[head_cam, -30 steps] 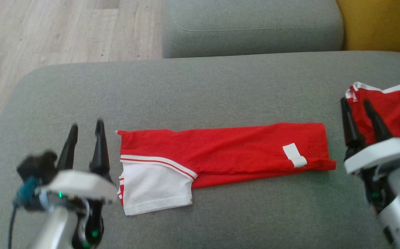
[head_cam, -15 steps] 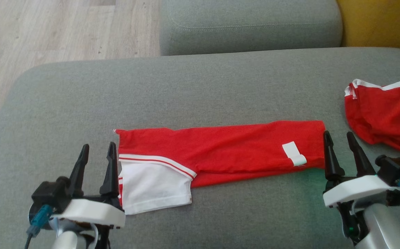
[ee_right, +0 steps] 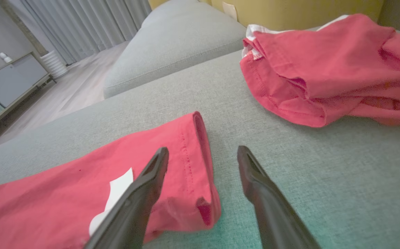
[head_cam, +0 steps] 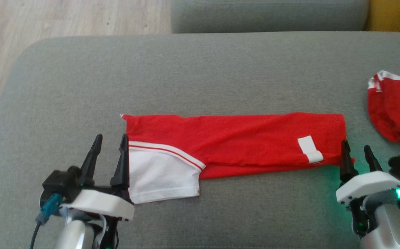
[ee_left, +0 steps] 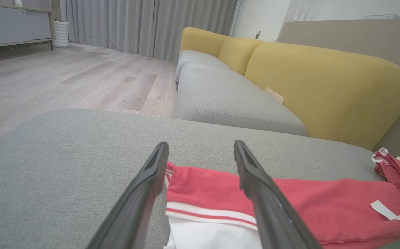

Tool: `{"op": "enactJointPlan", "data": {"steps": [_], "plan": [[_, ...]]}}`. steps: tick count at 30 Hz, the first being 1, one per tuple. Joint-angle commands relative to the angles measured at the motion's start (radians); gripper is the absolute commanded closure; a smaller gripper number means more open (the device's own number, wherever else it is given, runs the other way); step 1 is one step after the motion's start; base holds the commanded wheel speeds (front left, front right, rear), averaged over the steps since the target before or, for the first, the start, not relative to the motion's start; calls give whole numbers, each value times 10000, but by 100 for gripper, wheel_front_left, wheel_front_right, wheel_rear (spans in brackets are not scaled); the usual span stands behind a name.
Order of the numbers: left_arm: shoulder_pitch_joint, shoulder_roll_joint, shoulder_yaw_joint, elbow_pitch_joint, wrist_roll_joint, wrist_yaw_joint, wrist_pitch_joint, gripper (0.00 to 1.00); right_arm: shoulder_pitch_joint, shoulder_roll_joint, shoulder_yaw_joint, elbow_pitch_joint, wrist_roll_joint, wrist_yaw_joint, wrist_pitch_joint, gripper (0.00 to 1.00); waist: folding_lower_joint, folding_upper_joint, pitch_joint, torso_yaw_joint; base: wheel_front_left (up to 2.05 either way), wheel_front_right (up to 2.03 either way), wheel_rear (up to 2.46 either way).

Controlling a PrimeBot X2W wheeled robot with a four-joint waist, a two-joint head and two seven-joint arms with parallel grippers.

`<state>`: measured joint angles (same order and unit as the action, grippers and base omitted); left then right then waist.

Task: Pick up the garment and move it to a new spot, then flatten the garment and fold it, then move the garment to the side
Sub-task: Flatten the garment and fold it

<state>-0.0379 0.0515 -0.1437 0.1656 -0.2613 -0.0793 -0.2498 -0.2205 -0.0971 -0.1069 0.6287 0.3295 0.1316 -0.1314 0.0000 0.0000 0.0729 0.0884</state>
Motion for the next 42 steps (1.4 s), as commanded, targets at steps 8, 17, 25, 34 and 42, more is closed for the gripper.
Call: {"op": "enactJointPlan", "data": {"steps": [8,17,25,34,42], "plan": [[-723,-11,-50,-219,-209,62,-120,0,-920,245,-436,850,-377,-9,144,0,0,0,432,461,0,0,0],[-776,-12,-113,-239,-212,113,-120,0,-1363,390,-817,1969,-457,-9,253,0,0,0,621,490,0,0,0],[-793,-12,-73,-170,-172,97,-120,0,-1486,394,-708,2315,-316,-9,-59,100,0,0,457,262,0,0,0],[-714,-12,-33,-38,-198,66,-120,0,-1651,-472,-1812,2501,-443,-9,-415,100,0,0,143,98,0,0,0],[-499,-12,62,6,-253,76,-120,0,-1885,-847,-2619,2148,-515,-9,-465,100,0,0,-296,100,0,0,0]]}}
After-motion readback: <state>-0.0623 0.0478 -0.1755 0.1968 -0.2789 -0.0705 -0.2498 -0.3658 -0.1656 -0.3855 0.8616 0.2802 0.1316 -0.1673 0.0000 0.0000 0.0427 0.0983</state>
